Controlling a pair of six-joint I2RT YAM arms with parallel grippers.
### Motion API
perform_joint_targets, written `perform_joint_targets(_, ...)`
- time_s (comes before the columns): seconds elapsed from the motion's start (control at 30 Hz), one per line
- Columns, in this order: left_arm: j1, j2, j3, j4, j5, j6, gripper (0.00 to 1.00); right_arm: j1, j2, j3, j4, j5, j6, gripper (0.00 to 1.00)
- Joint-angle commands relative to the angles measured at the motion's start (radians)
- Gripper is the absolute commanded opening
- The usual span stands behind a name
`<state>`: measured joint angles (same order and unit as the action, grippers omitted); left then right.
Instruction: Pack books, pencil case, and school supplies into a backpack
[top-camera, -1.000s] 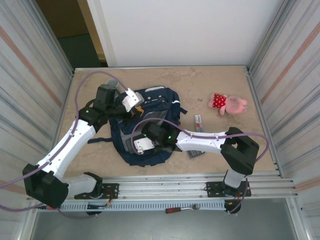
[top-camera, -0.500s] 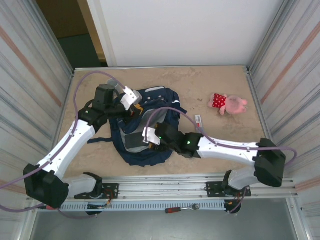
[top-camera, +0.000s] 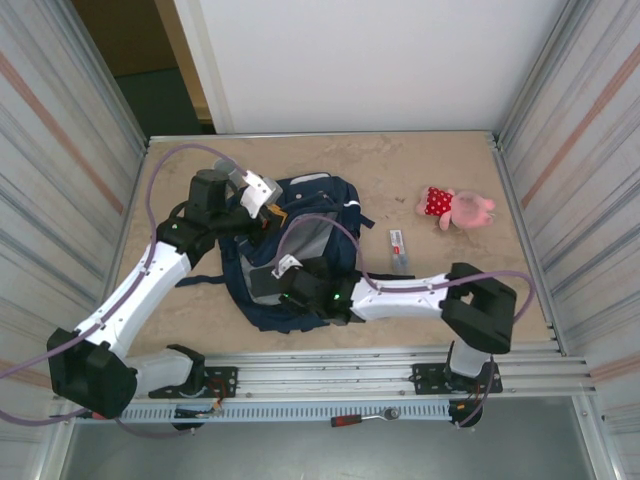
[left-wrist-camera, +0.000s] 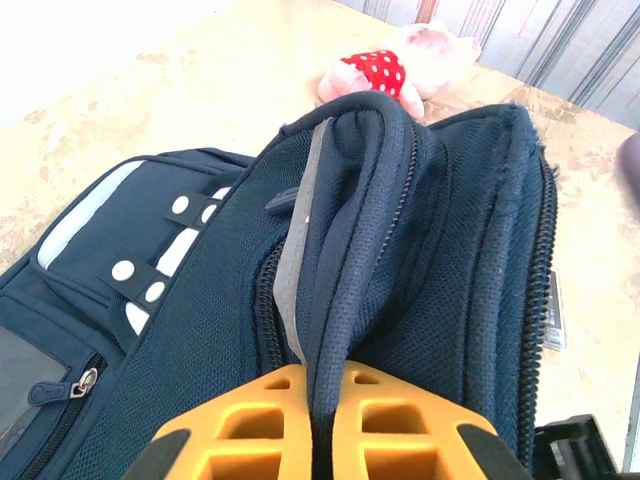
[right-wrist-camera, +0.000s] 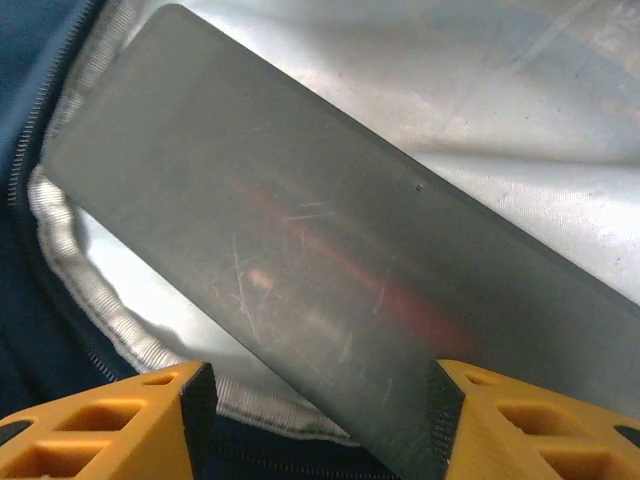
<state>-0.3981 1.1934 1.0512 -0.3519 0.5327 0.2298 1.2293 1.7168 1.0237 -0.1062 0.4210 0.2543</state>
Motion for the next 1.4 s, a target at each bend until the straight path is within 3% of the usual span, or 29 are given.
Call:
perform_joint_targets(0.0, 0.008, -0.065, 0.032, 0.134, 0.073, -0.039, 0.00, -0.007, 0.055, 0.057, 0.028, 0.071, 0.004, 0.58)
perform_joint_targets(0.23, 0.008, -0.077, 0.028, 0.142, 0.084, -0.048, 0.00, -0.053, 0.140, 0.102, 0.119, 0.183, 0.004, 0.51)
perform_joint_targets(0.43, 0.008, -0.081, 0.025, 0.143, 0.066, -0.048, 0.00, -0.149, 0.153, 0.102, 0.239, 0.130, 0.014, 0.50)
perform_joint_targets(0.57, 0.011, -0.076, 0.023, 0.136, 0.005, -0.076, 0.00, -0.162, 0.052, 0.077, 0.204, 0.032, 0.074, 0.57)
perform_joint_targets(0.67, 0.016, -0.077, 0.010, 0.144, -0.035, -0.127, 0.00, -0.156, -0.068, 0.029, 0.129, -0.088, 0.216, 0.64)
perform_joint_targets(0.83, 0.018, -0.082, -0.031, 0.175, -0.052, -0.183, 0.00, -0.161, -0.241, -0.049, -0.030, -0.187, 0.478, 0.66)
perform_joint_targets(1.0, 0.017, -0.081, -0.039, 0.190, -0.040, -0.198, 0.00, -0.238, -0.330, -0.125, -0.155, -0.322, 0.720, 0.70)
perform_joint_targets(1.27, 0.017, -0.084, -0.037, 0.203, -0.020, -0.211, 0.00, -0.358, -0.357, -0.246, -0.082, -0.477, 0.825, 0.80)
perform_joint_targets(1.37, 0.018, -0.080, -0.037, 0.209, -0.019, -0.211, 0.00, -0.389, -0.323, -0.278, 0.011, -0.565, 0.830, 0.78)
